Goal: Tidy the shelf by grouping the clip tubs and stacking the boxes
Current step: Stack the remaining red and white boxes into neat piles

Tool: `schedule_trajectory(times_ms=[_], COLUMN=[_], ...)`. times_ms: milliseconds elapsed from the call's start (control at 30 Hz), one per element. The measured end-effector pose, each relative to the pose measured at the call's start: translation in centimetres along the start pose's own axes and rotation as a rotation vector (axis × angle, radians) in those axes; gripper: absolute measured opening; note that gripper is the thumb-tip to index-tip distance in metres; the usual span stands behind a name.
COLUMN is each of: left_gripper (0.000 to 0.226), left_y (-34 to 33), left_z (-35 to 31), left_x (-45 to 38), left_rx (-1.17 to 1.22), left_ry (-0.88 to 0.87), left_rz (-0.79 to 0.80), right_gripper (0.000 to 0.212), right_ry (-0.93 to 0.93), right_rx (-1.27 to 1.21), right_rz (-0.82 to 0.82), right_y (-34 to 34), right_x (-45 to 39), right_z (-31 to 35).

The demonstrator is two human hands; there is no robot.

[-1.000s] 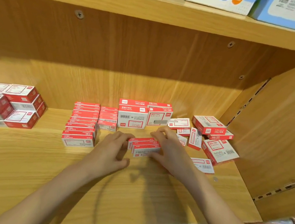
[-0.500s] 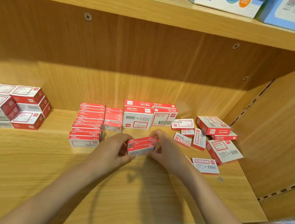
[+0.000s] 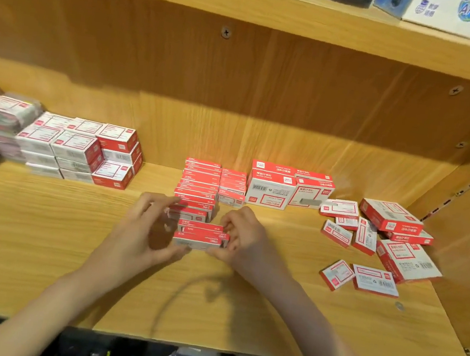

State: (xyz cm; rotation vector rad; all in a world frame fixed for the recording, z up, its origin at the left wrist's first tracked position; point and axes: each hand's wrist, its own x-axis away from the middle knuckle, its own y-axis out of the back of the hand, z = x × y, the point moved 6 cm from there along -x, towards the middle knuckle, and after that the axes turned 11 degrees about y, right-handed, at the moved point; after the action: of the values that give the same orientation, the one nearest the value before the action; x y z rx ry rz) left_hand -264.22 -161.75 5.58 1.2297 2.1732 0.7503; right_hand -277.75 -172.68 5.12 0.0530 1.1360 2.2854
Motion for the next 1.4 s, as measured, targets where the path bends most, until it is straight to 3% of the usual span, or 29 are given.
schedule_trajectory(times_ms=[67, 133, 233, 333, 533, 667, 867, 1033, 1200, 1300, 1400], left_gripper=[0.097, 0.093, 0.07, 0.064, 0.074, 0.075, 0.08, 0.088, 0.092, 0.095, 0.065], left_y=[0.2, -0.5, -1.3, -1.6, -1.8, -1.7, -1.6, -1.5, -1.3, -0.2, 1.7], left_z=[1.4, 2.2, 2.3, 2.3, 2.6, 2.7, 3.2, 3.5, 3.1, 2.4, 0.1], left_x=[-0.5, -0.8, -1.4, -1.9, -2.5, -2.8, -2.8, -3.2, -3.0, -2.7, -2.6], left_rx=[-0.019, -0.036, 0.039, 0.054, 0.046, 0.04, 0.067, 0.142, 0.179, 0.147, 0.104], left_ry=[0.16, 0.221, 0.167, 0.139, 0.147, 0.164, 0.169, 0.143, 0.146, 0.139, -0.012], left_rz=[-0.016, 0.066, 0.103, 0.095, 0.138, 0.174, 0.211, 0.24, 0.281, 0.174, -0.019], right_gripper=[0.04, 0.045, 0.055, 0.054, 0.046, 0.056, 0.047, 0.073, 0.072, 0.082, 0.076], right_ry=[-0.03, -0.068, -0.144, -0.176, -0.13, -0.163, -0.199, -0.119, -0.071, -0.102, -0.17], right_rx=[-0.041, -0.052, -0.041, -0.029, 0.011, 0.014, -0.034, 0.007, 0.008, -0.052, -0.057], right_rz=[-0.07, -0.081, -0.049, -0.043, 0.033, 0.084, 0.031, 0.003, 0.016, 0.014, -0.049], right_y=[-0.2, -0.7, -1.7, -2.1, -3.3, -4.2, -3.9, -3.6, -3.3, -2.1, 0.7], right_x=[-0.5, -0.6, -0.4, -0.5, -1.0, -1.5, -1.6, -1.8, -2.2, -1.3, 0.3], right_z=[0.1, 0.0, -0.4, -0.4, 0.2, 0.2, 0.5, 1.4, 1.6, 1.6, 0.4])
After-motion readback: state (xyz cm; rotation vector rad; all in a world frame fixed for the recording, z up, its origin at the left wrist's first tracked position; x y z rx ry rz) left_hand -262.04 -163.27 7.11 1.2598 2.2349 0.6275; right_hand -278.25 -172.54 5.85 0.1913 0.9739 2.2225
